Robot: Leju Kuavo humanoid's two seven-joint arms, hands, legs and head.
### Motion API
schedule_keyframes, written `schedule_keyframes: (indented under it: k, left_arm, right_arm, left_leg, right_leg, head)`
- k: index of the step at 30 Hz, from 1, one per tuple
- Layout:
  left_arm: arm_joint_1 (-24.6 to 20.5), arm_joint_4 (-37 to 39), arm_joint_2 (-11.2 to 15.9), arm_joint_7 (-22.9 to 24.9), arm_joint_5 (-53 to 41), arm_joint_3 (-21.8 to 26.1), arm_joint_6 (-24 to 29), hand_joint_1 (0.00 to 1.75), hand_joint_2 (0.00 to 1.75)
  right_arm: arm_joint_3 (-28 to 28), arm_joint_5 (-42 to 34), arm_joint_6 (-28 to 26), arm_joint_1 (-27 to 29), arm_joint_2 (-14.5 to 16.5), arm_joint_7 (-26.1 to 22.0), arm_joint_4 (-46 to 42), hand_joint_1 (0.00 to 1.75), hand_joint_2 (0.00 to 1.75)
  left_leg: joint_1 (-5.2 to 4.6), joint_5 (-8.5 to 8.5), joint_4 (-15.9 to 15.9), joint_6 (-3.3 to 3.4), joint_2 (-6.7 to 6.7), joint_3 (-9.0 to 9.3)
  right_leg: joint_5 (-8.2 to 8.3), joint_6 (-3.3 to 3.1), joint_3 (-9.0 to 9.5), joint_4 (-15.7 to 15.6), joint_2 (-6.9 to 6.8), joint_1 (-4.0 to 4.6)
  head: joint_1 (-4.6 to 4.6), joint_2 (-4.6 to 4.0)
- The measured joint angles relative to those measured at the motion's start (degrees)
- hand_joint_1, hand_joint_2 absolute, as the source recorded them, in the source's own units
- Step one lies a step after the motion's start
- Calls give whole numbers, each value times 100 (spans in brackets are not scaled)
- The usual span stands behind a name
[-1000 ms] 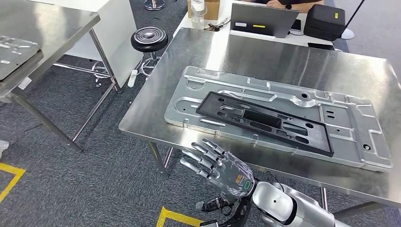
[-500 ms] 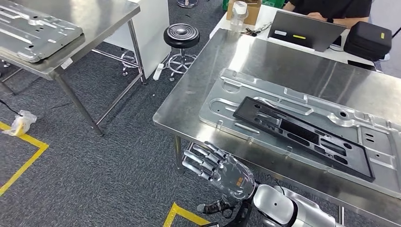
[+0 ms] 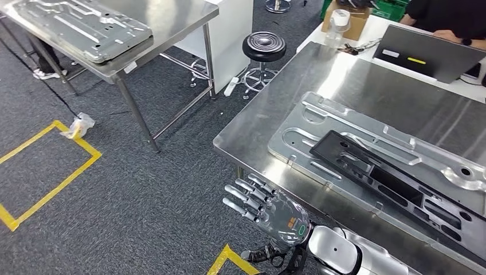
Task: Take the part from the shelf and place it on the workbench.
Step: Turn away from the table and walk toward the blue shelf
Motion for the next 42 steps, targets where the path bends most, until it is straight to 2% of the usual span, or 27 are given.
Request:
schedule_keyframes:
  k: [1, 2, 3, 5, 7, 9, 10, 12, 14, 15, 16, 17, 19, 20, 21, 23, 25, 27, 29, 31, 32, 33, 36, 38, 40, 41, 42]
  left_arm:
    - [1, 0, 1, 3, 0, 1, 1, 0, 0]
    - [6, 0, 1, 5, 0, 1, 2, 0, 0]
    - [13, 0, 3, 9, 0, 2, 2, 0, 0]
    - [19, 0, 8, 12, 0, 4, 3, 0, 0]
    - [17, 0, 12, 13, 0, 4, 3, 0, 0]
    - [21, 1, 14, 14, -2, 6, 4, 0, 0]
    - [26, 2, 15, 17, -3, 9, 5, 0, 0]
    - [28, 5, 17, 27, -6, 19, 12, 0, 0]
    - [15, 9, 18, 36, -8, 25, 17, 0, 0]
    - [10, 10, 19, 40, -9, 27, 19, 0, 0]
    - [8, 11, 19, 45, -11, 28, 19, 0, 0]
    - [9, 13, 19, 52, -13, 31, 20, 0, 0]
    - [9, 16, 20, 65, -16, 32, 22, 0, 0]
    - [5, 23, 19, 72, -19, 33, 26, 0, 0]
    - [-2, 31, 20, 75, -20, 33, 30, 0, 0]
    - [-4, 46, 21, 81, -22, 34, 42, 0, 0]
    - [13, 63, 23, 85, -23, 37, 54, 0, 0]
    - [18, 76, 25, 89, -24, 39, 72, 0, 0]
    - [0, 81, 29, 92, -24, 39, 86, 0, 0]
    - [-10, 91, 32, 92, -24, 39, 92, 0, 0]
    - [-8, 95, 33, 93, -24, 39, 96, 0, 0]
    - [-3, 98, 34, 95, -24, 39, 98, 0, 0]
    - [-2, 105, 47, 101, -24, 41, 104, 0, 0]
    - [-10, 120, 51, 104, -24, 42, 105, 0, 0]
    - [-3, 136, 53, 111, -24, 45, 106, 0, 0]
    - [5, 140, 54, 116, -24, 51, 106, 0, 0]
    - [9, 144, 57, 120, -24, 60, 107, 0, 0]
  right_arm:
    - [1, 1, 1, 6, -1, -6, 0, 0, 0]
    - [2, 1, 1, 9, -1, -11, 0, 0, 0]
    - [2, 1, 1, 9, -1, -14, 0, 0, 0]
    - [3, 0, 1, 7, -2, -16, 0, 0, 0]
    - [3, -1, 1, 3, -5, -19, 0, 0, 0]
    - [5, -7, 4, -4, -10, -20, -1, 0, 0]
    - [5, -10, 7, -8, -11, -19, -2, 0, 0]
    - [5, -23, 15, -7, -18, -19, -10, 0, 0]
    - [8, -50, 32, 11, -37, -19, -15, 0, 0]
    - [12, -66, 43, 21, -46, -19, -15, 0, 0]
    - [16, -80, 54, 29, -52, -19, -15, 0, 0]
    - [20, -94, 61, 33, -56, -19, -15, 0, 0]
    - [23, -108, 80, 33, -62, -19, -15, 0, 0]
    - [23, -112, 91, 32, -68, -19, -15, 0, 0]
    - [23, -116, 99, 31, -75, -20, -17, 0, 0]
    - [27, -139, 109, 24, -92, -30, -21, 0, 0]
    - [32, -182, 112, 3, -101, -49, -26, 0, 0]
    - [36, -215, 114, -7, -101, -64, -28, 0, 0]
    - [40, -230, 116, 10, -102, -72, -27, 0, 0]
    - [50, -255, 119, 31, -103, -73, -26, 0, 0]
    - [55, -268, 120, 37, -103, -73, -25, 0, 0]
    - [59, -281, 122, 39, -103, -73, -25, 0, 0]
    - [62, -305, 135, 41, -106, -72, -24, 0, 0]
    - [62, -316, 147, 46, -114, -74, -25, 0, 0]
    - [62, -321, 156, 48, -118, -76, -26, 0, 0]
    - [62, -324, 159, 47, -119, -77, -26, 0, 0]
    - [62, -329, 162, 48, -121, -76, -26, 0, 0]
  left_leg:
    - [18, -48, 205, -24, 37, -99]
    - [35, 18, 193, -44, 63, -80]
    - [48, 182, -71, -55, 110, 75]
    - [44, 516, -890, -33, 334, 552]
    - [18, 624, -1334, 47, 470, 794]
    - [-2, 618, -1366, 134, 373, 778]
    - [4, 629, -1385, 172, 314, 783]
    - [25, 659, -1431, 244, 199, 809]
    - [28, 673, -1445, 283, 76, 811]
    - [19, 674, -1441, 292, 3, 805]
    - [8, 672, -1434, 296, -78, 804]
    - [-1, 669, -1424, 298, -161, 806]
    - [-12, 659, -1400, 294, -329, 826]
    - [-16, 655, -1393, 285, -404, 829]
    - [-16, 654, -1381, 268, -478, 822]
    - [8, 672, -1384, 208, -610, 778]
    - [30, 692, -1402, 132, -685, 744]
    - [6, 573, -1236, 76, -438, 657]
    - [-11, 226, -618, 42, -89, 352]
    - [0, -59, 106, 17, 26, -13]
    - [5, -52, 234, 10, 47, -75]
    - [10, 63, 125, 8, 72, -12]
    - [-11, 540, -989, 60, 332, 596]
    - [-44, 603, -1334, 139, 425, 769]
    - [-62, 612, -1343, 214, 305, 750]
    - [-57, 624, -1358, 246, 251, 747]
    - [-45, 636, -1373, 276, 198, 749]
  right_leg:
    - [-8, 4, 0, 5, -89, -1]
    - [-18, 16, 5, 12, -173, -5]
    - [-34, 33, 14, 24, -251, -11]
    - [-89, 92, 38, 67, -389, -5]
    - [-140, 162, 59, 105, -498, 22]
    - [-156, 224, 89, 105, -598, 28]
    - [-181, 258, 110, 117, -577, 12]
    - [-383, 306, 37, 356, -316, -22]
    - [-763, 316, -282, 1035, 7, -31]
    - [-912, 314, -482, 1419, 77, -27]
    - [-955, 307, -625, 1666, 104, -21]
    - [-880, 293, -679, 1714, 118, -17]
    - [-441, 245, -479, 1160, 202, -16]
    - [-257, 215, -318, 778, 336, -18]
    - [-128, 191, -189, 453, 460, -17]
    - [-94, 163, -93, 197, 591, 2]
    - [-66, 127, -69, 133, 473, 12]
    - [-32, 68, -13, 47, 323, -6]
    - [-28, 25, 18, 12, 147, -2]
    - [-47, 8, 18, 25, -33, 13]
    - [-60, 9, 20, 34, -117, 17]
    - [-76, 17, 28, 44, -197, 17]
    - [-150, 79, 70, 91, -392, 35]
    - [-191, 137, 85, 119, -498, 69]
    - [-207, 186, 107, 119, -602, 76]
    - [-243, 215, 114, 145, -582, 60]
    - [-331, 240, 82, 246, -474, 45]
  head:
    - [-1, 0]
    - [-1, 0]
    - [-1, 0]
    - [0, 0]
    - [6, 0]
    - [9, 0]
    - [9, 0]
    - [10, 0]
    - [11, 0]
    - [12, 0]
    - [12, 0]
    - [12, 0]
    - [12, 0]
    - [10, 0]
    - [10, 0]
    - [12, 0]
    - [14, 0]
    - [11, 0]
    - [8, 0]
    - [8, 0]
    - [8, 0]
    - [8, 0]
    - [10, 0]
    - [18, 0]
    - [24, 0]
    - [24, 0]
    - [24, 0]
